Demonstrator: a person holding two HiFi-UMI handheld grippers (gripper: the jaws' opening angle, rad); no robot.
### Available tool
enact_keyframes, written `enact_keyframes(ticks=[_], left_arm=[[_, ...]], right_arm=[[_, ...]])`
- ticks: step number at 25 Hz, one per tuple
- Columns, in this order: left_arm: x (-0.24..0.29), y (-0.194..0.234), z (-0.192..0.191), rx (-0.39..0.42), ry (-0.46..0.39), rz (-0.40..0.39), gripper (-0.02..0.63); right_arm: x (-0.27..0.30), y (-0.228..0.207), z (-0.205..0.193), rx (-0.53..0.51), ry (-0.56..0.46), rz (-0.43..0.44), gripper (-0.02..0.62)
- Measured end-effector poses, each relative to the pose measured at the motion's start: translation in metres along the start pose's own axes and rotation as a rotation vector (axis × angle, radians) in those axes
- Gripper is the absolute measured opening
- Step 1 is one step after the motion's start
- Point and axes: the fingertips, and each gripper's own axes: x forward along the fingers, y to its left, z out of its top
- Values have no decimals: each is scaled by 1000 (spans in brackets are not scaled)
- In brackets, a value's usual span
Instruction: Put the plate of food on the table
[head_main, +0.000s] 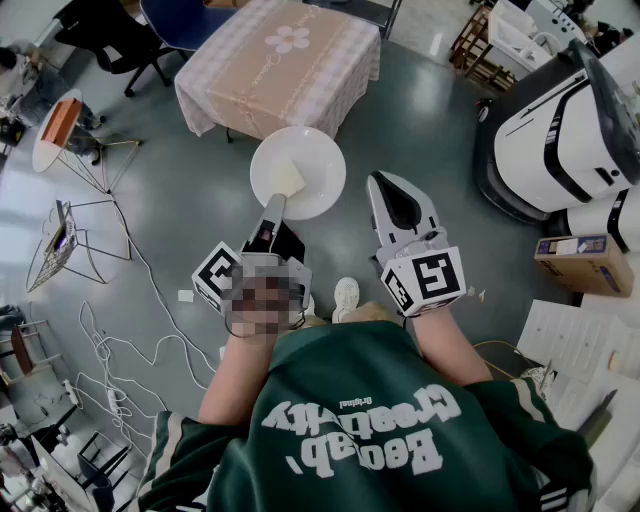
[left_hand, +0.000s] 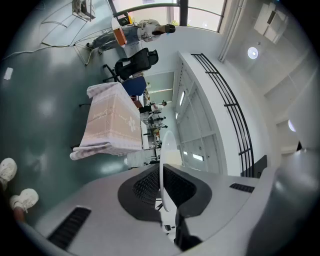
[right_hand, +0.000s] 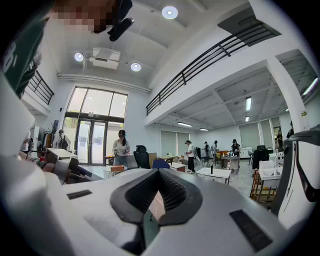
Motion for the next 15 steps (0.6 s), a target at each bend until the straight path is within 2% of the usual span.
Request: enact_keyframes(ticks=[12, 15], left_arm=[[23, -2, -19, 23, -20, 26, 21], [30, -4, -24, 31, -32, 29, 21]], right_arm=[[-5, -24, 5, -71, -62, 56, 14], [-5, -33, 6, -52, -82, 76, 15]])
